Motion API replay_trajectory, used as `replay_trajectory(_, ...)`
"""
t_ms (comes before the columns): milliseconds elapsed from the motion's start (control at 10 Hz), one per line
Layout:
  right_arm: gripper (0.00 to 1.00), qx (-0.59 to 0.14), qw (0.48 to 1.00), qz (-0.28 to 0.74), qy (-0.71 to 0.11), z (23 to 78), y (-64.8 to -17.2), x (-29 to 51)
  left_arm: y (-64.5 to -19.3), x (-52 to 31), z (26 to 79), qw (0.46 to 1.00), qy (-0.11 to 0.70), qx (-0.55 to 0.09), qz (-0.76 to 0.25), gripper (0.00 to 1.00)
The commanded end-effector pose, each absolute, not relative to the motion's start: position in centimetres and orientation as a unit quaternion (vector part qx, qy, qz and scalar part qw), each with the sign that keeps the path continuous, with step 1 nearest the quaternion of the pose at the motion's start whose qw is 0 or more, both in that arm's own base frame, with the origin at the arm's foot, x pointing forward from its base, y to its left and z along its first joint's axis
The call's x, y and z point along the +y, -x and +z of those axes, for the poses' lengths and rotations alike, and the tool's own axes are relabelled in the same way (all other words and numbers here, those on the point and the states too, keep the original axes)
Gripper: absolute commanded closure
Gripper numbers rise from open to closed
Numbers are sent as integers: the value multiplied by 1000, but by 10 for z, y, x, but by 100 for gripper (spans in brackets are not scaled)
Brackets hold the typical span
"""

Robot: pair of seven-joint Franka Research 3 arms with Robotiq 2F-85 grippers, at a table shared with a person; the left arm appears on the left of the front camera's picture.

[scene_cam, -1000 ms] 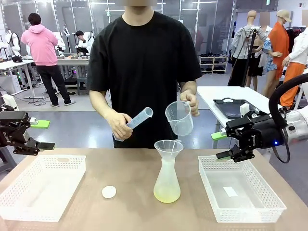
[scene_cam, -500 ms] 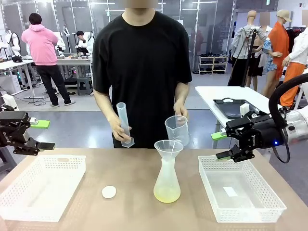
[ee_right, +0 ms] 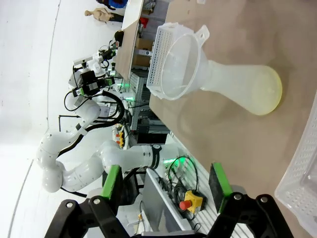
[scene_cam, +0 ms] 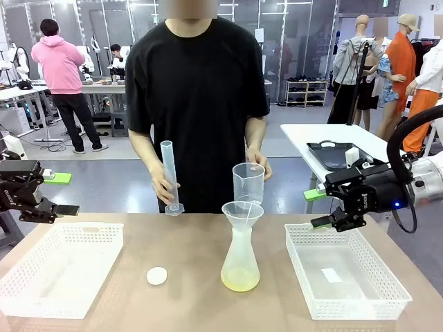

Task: Prepare the solutions needed for the experiment.
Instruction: Once the solution is in the Big flask , pick up the Plastic Funnel and place it back into the right Organizing basket.

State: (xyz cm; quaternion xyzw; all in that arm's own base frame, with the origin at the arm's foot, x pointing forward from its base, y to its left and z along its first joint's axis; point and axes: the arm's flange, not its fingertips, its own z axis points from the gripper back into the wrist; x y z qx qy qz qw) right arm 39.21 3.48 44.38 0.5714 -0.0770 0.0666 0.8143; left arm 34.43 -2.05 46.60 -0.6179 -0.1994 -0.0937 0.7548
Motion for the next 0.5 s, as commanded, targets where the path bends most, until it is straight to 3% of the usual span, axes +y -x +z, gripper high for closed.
replay_trajectory(0, 12, -152, 823, 85, -540, 457, -399, 47, -346, -21, 469, 748, 624, -202, -97, 0)
replay_trajectory(400, 12, -201, 844, 161, -470, 483, -425, 95, -346, -21, 469, 748, 624, -202, -97, 0)
